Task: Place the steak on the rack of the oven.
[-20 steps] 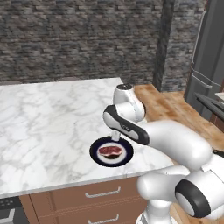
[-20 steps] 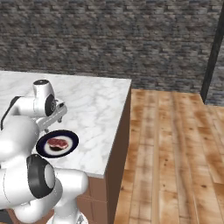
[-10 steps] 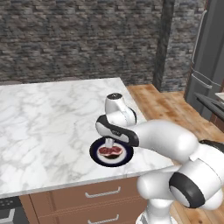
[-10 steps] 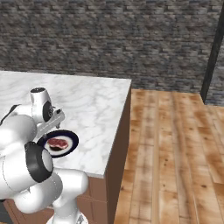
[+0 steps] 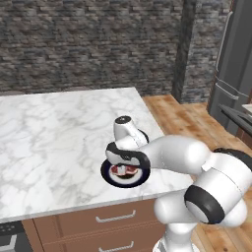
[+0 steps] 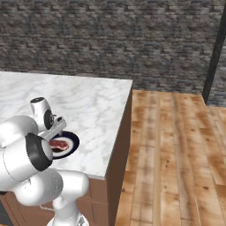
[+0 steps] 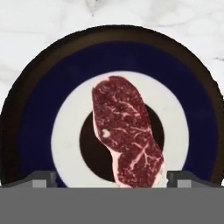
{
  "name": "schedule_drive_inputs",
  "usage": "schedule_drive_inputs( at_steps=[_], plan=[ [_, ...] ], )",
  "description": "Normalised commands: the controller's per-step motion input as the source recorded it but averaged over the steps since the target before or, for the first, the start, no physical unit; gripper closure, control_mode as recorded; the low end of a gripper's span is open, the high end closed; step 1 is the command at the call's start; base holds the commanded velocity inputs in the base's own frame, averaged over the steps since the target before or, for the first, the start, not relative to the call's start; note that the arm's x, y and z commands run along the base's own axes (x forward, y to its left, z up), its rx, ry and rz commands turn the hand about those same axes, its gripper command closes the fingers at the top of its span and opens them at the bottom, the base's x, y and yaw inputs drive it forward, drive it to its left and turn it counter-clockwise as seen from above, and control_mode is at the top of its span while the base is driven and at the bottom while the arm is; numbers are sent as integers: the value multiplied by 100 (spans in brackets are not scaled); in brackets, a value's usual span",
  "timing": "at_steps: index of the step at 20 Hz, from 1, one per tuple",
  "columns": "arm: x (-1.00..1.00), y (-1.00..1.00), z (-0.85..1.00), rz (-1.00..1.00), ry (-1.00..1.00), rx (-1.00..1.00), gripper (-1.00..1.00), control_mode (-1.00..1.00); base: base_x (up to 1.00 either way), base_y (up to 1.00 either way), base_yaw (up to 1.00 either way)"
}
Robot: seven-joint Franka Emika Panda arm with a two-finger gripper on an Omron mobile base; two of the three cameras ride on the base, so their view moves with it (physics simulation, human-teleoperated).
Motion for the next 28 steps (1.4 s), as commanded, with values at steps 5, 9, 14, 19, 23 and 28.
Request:
schedule_drive_inputs(
  at_steps=[5,9,14,19,23,28],
  plan=[
    [11,0,-27,2,0,0,-100,-100,0,0,0],
    [2,8,-32,0,0,0,-100,-100,0,0,0],
    [0,0,-32,0,0,0,-100,-100,0,0,0],
    [0,0,-33,0,0,0,-100,-100,0,0,0],
    [1,0,-15,0,0,0,-100,-100,0,0,0],
    [0,0,0,0,-2,-1,-100,-100,0,0,0]
  ],
)
